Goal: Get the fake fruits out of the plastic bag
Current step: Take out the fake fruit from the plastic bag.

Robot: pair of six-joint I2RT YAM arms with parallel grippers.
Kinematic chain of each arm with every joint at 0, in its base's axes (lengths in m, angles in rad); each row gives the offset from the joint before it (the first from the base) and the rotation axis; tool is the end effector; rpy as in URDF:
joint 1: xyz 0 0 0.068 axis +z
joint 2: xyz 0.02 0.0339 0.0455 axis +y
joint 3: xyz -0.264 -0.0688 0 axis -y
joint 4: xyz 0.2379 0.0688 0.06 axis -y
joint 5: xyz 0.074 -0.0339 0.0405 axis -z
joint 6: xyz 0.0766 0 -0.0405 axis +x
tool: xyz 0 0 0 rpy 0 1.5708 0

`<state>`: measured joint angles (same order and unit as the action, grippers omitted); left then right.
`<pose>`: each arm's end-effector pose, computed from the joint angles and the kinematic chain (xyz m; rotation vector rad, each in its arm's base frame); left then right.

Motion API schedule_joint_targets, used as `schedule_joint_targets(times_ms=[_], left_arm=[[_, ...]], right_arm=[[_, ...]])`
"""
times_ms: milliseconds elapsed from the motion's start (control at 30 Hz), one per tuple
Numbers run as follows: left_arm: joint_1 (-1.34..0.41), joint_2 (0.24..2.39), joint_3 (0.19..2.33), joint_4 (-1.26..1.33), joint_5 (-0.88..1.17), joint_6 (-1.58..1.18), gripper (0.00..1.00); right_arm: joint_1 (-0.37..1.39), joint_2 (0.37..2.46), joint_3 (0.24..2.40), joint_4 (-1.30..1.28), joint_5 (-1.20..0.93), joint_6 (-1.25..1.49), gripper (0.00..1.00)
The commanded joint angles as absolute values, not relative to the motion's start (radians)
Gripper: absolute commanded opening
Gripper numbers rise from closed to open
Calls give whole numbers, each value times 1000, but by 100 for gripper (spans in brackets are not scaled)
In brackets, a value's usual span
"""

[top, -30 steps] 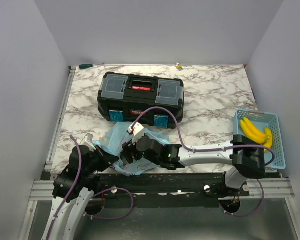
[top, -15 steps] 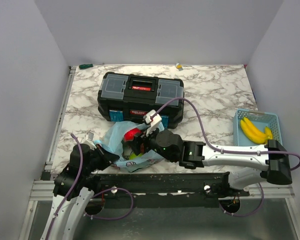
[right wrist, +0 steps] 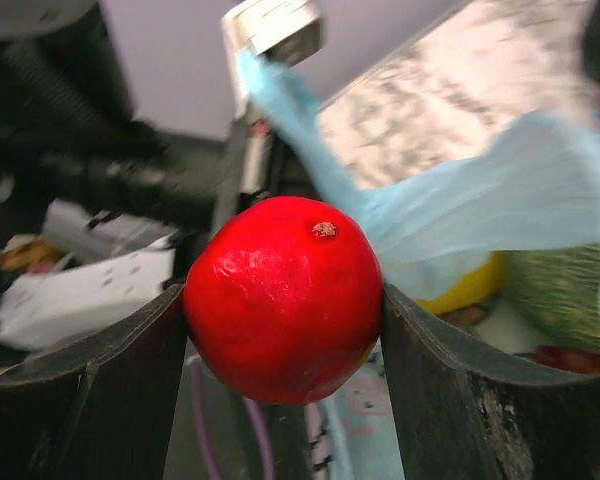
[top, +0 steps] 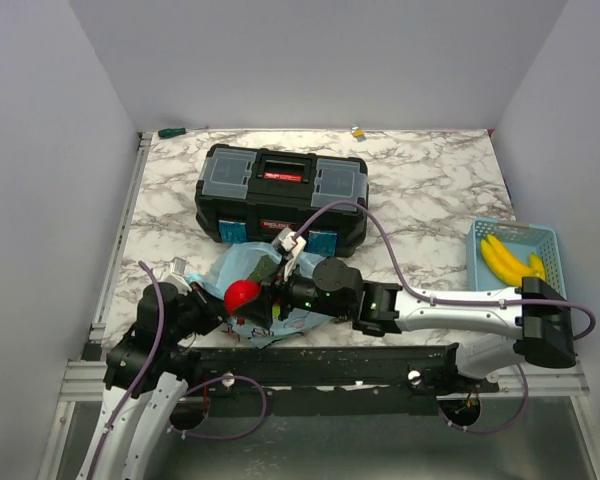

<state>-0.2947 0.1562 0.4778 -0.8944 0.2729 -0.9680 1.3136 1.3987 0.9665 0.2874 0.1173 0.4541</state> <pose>0.0802 -0.0459 0.2066 -0.5961 2.2231 -0.9927 0.1014 0.3502 0.3068 -0.6922 1.7380 1.1797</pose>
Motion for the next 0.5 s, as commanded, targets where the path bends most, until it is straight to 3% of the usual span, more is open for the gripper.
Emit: schedule_joint_targets(times_ms=[0,300,467], left_arm=[[-295,191,532,-849,227,-943,0],[-295,188,466,-813,261,-963,0],[-294,147,434,-815,277,-986,0]], right_arm=[[1316,1427,952,484,-258,537,20],[1294,1341,990,562,-192,585,17],[1209,1335,930,808,-227,826,15]])
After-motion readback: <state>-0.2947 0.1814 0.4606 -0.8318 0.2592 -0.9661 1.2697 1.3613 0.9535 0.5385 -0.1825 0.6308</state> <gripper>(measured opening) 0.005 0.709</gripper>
